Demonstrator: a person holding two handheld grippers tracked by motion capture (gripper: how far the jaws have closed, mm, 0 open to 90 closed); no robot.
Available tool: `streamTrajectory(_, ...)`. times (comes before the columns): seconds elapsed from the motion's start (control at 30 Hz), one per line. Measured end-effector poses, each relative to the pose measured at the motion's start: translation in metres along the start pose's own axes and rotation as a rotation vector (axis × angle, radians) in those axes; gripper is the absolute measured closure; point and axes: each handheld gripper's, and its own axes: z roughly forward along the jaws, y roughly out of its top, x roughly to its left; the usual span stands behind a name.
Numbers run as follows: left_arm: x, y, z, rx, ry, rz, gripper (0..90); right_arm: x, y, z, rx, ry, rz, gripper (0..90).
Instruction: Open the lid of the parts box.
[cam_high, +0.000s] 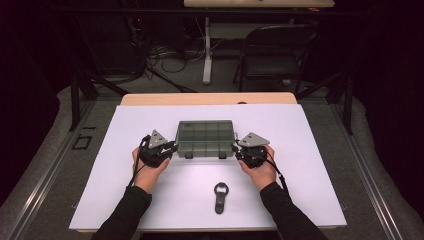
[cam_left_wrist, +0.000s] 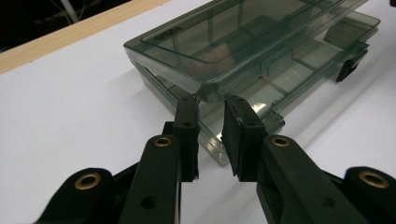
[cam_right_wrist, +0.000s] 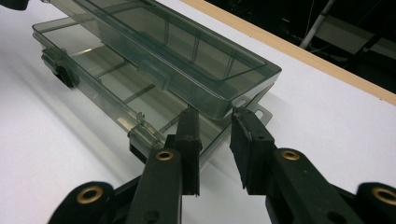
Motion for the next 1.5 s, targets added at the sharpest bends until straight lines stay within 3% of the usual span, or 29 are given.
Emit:
streamTrajectory(0.1,-0.001,0.004,0.000,0.012,0.017,0.009,75.7,-0.001,0.004,0.000,0.000,-0.008,0.002,72.7)
streamTrajectory(0.23,0.002,0.010,-0.003,-0.012,0.008,-0.020,75.8,-0.002,0.009,-0.001,-0.011,-0.014,0.007,73.1)
streamTrajectory(0.5,0.006,0.021,-0.004,-0.006,0.024,-0.008,75.8,-0.004,0.018,-0.002,-0.003,-0.027,0.005,73.3)
streamTrajectory(0.8,0.014,0.038,-0.003,-0.016,0.032,-0.029,75.8,-0.014,0.039,0.000,0.014,-0.041,0.004,73.6)
streamTrajectory(1.17,0.025,0.057,0.001,-0.032,0.041,-0.065,76.5,-0.027,0.060,0.009,0.027,-0.049,0.043,74.2)
streamTrajectory(1.5,0.036,0.071,0.004,-0.032,0.023,-0.117,77.0,-0.037,0.073,0.014,0.017,-0.055,0.097,77.2)
